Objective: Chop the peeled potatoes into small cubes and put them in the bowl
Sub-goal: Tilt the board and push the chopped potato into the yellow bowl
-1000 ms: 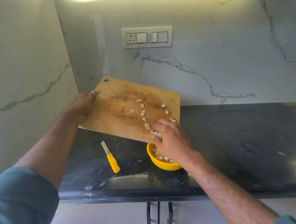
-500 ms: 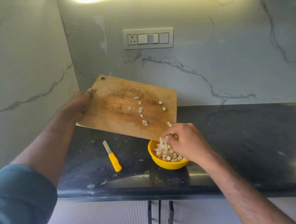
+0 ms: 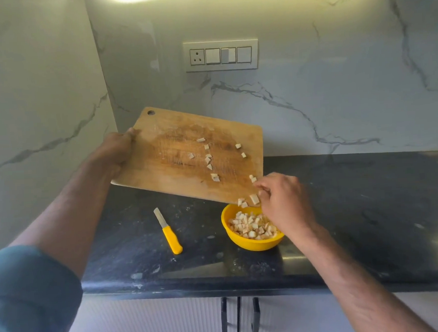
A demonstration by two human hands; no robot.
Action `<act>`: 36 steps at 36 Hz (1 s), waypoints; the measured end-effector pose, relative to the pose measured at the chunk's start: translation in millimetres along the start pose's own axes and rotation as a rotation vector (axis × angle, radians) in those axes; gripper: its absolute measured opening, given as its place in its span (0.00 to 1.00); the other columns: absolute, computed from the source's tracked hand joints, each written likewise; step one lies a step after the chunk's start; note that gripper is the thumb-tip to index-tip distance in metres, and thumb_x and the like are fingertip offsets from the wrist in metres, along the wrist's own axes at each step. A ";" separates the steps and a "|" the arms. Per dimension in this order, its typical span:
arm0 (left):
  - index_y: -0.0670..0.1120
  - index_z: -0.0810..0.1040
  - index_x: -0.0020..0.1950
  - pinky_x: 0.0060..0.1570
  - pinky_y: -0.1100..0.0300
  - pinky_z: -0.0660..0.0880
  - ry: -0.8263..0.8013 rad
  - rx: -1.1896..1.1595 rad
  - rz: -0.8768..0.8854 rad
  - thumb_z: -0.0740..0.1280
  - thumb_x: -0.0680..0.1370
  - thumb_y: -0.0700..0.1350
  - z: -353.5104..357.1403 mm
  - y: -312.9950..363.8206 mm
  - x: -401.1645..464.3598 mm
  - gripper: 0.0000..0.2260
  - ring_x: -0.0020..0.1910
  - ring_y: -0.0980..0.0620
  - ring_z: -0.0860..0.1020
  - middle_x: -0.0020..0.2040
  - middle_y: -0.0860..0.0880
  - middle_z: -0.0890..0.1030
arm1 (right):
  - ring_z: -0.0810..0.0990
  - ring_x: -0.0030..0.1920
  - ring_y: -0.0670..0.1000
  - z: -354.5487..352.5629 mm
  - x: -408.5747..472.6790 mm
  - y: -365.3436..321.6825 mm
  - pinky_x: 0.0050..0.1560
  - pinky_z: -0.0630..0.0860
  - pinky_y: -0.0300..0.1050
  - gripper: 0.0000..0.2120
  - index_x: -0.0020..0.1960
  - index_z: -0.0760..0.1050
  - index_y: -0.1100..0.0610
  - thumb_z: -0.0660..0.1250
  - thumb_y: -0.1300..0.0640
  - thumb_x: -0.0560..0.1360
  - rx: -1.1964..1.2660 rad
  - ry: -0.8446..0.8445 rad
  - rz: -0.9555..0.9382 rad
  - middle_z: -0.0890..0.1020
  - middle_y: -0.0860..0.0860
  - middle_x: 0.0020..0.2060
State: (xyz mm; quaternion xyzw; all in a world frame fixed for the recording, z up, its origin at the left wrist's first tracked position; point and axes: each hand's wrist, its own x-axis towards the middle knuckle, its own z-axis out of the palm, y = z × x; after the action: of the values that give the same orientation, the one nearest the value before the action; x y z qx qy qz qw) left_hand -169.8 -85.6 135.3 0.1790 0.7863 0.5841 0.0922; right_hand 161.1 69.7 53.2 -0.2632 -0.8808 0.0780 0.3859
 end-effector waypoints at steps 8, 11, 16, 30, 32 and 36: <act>0.42 0.78 0.61 0.60 0.43 0.78 -0.015 0.012 0.024 0.59 0.84 0.61 9.1 4.3 -0.5 0.23 0.53 0.42 0.81 0.55 0.43 0.82 | 0.82 0.42 0.51 10.1 -19.1 -14.3 0.46 0.83 0.48 0.11 0.50 0.86 0.53 0.69 0.65 0.74 -0.139 -0.087 -0.103 0.86 0.49 0.43; 0.42 0.78 0.62 0.58 0.45 0.78 -0.025 0.013 0.028 0.59 0.84 0.60 15.0 4.5 -2.0 0.22 0.53 0.42 0.81 0.55 0.43 0.82 | 0.81 0.40 0.51 8.6 -15.1 -16.1 0.43 0.83 0.46 0.10 0.49 0.86 0.56 0.69 0.67 0.74 -0.126 -0.052 -0.142 0.84 0.50 0.42; 0.42 0.77 0.63 0.56 0.46 0.76 -0.036 0.027 0.028 0.58 0.85 0.59 19.2 5.9 -2.7 0.22 0.54 0.42 0.80 0.55 0.43 0.81 | 0.77 0.36 0.50 8.8 -21.1 -17.2 0.40 0.81 0.48 0.09 0.40 0.81 0.55 0.64 0.61 0.74 -0.176 -0.170 -0.156 0.81 0.49 0.37; 0.39 0.77 0.66 0.60 0.43 0.77 -0.058 0.052 0.035 0.59 0.85 0.60 26.2 -0.9 0.3 0.26 0.56 0.39 0.80 0.59 0.41 0.81 | 0.80 0.59 0.54 15.5 72.5 16.6 0.59 0.74 0.43 0.14 0.63 0.80 0.60 0.63 0.65 0.80 -0.018 0.042 -0.102 0.82 0.54 0.60; 0.38 0.77 0.66 0.59 0.44 0.77 -0.057 0.052 0.040 0.59 0.85 0.59 27.6 0.0 0.6 0.25 0.56 0.40 0.80 0.59 0.41 0.81 | 0.77 0.63 0.55 19.9 82.5 12.0 0.63 0.74 0.47 0.15 0.66 0.77 0.61 0.61 0.65 0.81 -0.044 -0.020 -0.156 0.78 0.54 0.64; 0.38 0.76 0.66 0.53 0.47 0.76 -0.058 0.049 0.041 0.58 0.85 0.58 27.5 0.5 -0.5 0.24 0.55 0.40 0.80 0.58 0.41 0.81 | 0.74 0.63 0.55 30.1 91.3 7.6 0.63 0.74 0.50 0.14 0.65 0.78 0.61 0.59 0.63 0.83 -0.124 -0.100 -0.209 0.77 0.53 0.62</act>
State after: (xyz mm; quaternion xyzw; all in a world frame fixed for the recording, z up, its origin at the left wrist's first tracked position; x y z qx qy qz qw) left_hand -159.5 -61.3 127.4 0.2140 0.7937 0.5609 0.0987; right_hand 91.0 125.9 88.1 -0.1889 -0.9247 -0.0043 0.3306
